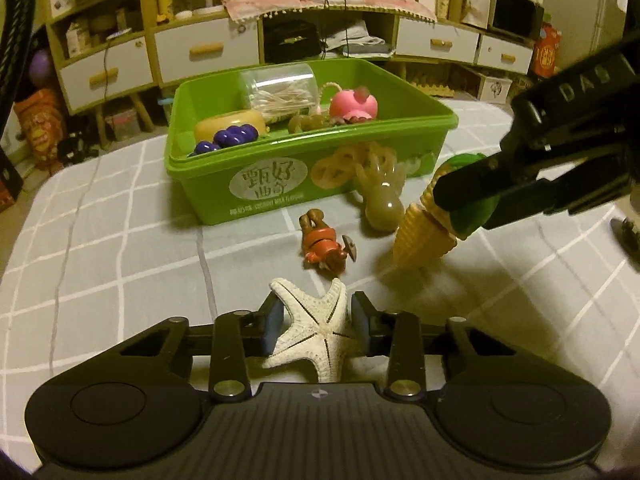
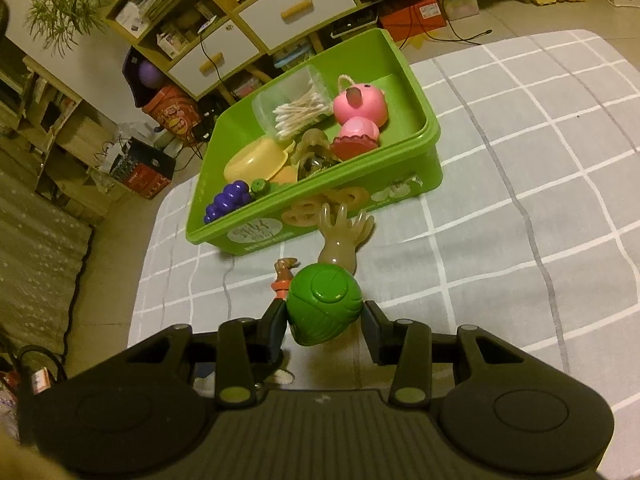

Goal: Organize rigid objects
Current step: 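Lift the corn with the right tool while the left tool lifts the starfish, then carry the corn over the green bin with the right tool while the left tool carries the starfish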

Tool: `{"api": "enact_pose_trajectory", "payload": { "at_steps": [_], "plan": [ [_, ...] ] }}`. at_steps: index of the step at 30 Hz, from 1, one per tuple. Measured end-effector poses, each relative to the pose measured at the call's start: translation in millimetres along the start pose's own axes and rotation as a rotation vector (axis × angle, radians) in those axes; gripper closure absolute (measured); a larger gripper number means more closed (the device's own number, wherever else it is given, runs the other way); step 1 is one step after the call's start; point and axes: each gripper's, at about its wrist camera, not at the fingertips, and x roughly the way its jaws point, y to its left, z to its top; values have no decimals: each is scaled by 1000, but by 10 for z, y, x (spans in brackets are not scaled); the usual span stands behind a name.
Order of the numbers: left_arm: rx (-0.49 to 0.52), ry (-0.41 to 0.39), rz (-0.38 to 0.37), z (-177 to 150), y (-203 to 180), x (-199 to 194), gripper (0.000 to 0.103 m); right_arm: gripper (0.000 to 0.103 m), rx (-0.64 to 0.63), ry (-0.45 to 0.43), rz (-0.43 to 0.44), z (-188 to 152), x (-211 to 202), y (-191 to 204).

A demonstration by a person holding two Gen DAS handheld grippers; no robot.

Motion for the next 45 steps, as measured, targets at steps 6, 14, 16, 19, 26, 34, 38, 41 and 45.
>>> {"api": "enact_pose_trajectory", "payload": {
  "at_steps": [6,14,16,19,26,34,38,41,45],
  "plan": [
    [-41,23,-32,-15,73,-10,62,78,8,-14,6,20,-55,-8],
    [-27,-6,-46,-8,31,-141,63,78,6,-17,12,25,-79,-3],
    [-33,-20,-50,34,37,-177,63,78,5,-20,18,32,-98,8],
    [-41,-44,-51,123,60,-232,63,78,2,-19,35,58,-136,37],
    [-50,-94,-22,409,205,-281,63,78,43,-61,40,271,-251,3],
    [-120,-149,-12,970,357,-100,62,78,53,-181,59,682,-316,89],
    [-138,-150,-15,1227,337,98,62,78,76,-239,8,891,-260,42],
    [-126,-143,1,1331,297,257,62,78,87,-264,-34,1008,-201,-4],
    [-113,-124,19,1425,255,489,62,78,36,-255,-116,1061,-61,12]
  ]
}}
